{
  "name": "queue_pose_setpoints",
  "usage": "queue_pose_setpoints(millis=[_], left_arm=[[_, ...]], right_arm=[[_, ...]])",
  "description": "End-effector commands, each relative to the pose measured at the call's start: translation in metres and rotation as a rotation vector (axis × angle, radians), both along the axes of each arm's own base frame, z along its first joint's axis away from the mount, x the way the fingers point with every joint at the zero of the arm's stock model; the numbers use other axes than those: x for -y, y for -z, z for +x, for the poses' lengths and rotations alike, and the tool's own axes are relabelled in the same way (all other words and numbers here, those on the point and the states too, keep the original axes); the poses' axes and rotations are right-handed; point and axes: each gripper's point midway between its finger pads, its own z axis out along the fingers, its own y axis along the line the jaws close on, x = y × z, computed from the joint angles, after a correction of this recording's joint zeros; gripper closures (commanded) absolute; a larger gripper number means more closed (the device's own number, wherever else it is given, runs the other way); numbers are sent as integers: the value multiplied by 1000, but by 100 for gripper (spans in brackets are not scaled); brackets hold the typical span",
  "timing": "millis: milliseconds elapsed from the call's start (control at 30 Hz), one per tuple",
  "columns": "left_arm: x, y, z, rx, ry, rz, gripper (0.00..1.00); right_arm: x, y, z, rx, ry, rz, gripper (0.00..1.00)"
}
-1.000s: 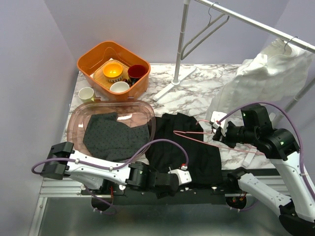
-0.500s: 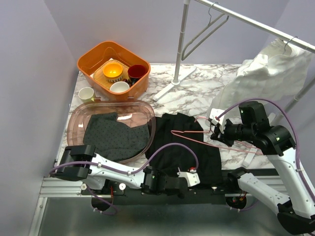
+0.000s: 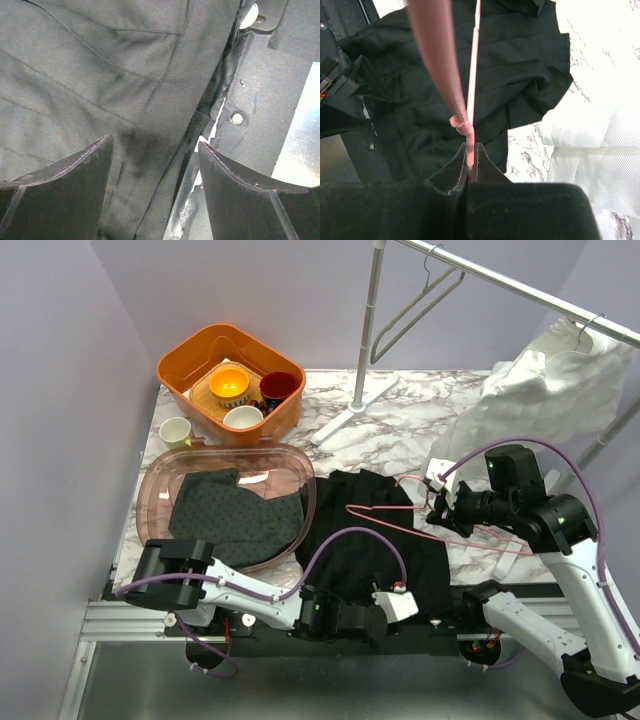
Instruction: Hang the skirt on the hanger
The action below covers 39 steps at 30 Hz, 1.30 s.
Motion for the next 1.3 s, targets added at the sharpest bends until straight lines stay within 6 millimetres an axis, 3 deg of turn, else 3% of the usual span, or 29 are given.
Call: queue_pose_setpoints(millis=[0,267,400,467,533,667,700,733,767,800,867,1033,1267], left_arm=[[1,5,-3,-8,-20,-38,20],[-18,16,22,83,-193,-4,23],[-28,0,36,112,-275,-51,33],[-33,-4,40,98,-276,-67,57],[-36,-16,51,73,-289,-102,73],[-39,-39,69,25,-297,-160,87],[-35,-47,65,-26,-253,-190,91],[-35,-51,69,-45,-250,-201,98],[-38,-55,85,-61,-279,-213,100],[-35,-61,80,-118,-231,-233,100],[-43,-65,102,-165,-264,-236,100],[-48,-71,120,-277,-249,-225,100],[-48,-87,150,-294,-302,-210,100]], right_arm=[[-5,0,2,-8,-8,34,99],[-8,-4,1,-10,-20,50,99],[-6,-8,0,2,-15,51,99],[-5,-12,-1,15,-13,51,99],[-3,-15,-2,24,-12,47,99],[3,-23,-4,60,1,34,99],[5,-27,-3,81,11,28,100],[7,-29,-5,89,16,25,99],[9,-32,-6,105,16,24,99],[12,-40,-8,135,24,28,99],[13,-48,-13,158,22,38,99],[19,-68,-29,224,16,69,100],[27,-71,-57,258,-35,57,99]])
